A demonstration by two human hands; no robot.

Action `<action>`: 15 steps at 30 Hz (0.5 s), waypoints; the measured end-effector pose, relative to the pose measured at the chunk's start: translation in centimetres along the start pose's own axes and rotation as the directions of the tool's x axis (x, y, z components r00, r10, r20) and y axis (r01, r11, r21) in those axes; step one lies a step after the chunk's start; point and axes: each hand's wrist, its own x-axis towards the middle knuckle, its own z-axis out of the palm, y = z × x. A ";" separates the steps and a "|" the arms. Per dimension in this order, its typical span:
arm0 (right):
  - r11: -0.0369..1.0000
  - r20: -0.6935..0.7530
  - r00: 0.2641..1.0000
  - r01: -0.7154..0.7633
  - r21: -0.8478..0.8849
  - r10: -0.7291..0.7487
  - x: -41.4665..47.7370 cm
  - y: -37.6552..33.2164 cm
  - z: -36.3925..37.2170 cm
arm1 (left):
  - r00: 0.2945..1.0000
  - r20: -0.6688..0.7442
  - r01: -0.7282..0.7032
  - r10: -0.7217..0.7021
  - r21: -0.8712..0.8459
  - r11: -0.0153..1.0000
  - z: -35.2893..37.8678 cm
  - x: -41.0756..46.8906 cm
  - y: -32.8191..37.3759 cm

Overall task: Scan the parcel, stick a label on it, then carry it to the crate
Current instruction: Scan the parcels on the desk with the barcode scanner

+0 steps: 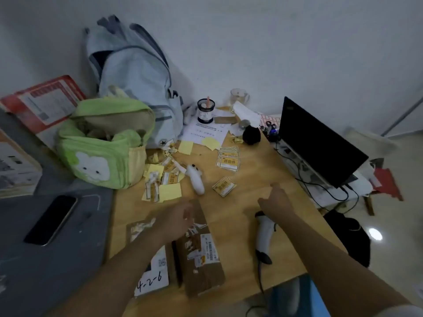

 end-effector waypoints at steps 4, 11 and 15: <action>0.949 -0.098 0.979 -0.198 -0.245 0.179 -0.3 2.8 1.3 | 0.992 -0.122 0.030 -0.022 0.059 0.998 1.8 -0.6 -2.7; 0.862 -0.089 0.887 -0.461 -0.210 0.452 0.2 5.8 5.2 | 0.987 -0.129 -0.030 0.100 0.457 0.889 3.3 -1.8 -7.5; 0.888 -0.088 0.903 -0.429 -0.166 0.420 0.4 6.4 7.0 | 0.971 -0.170 -0.073 0.170 0.463 0.883 4.2 -2.3 -8.9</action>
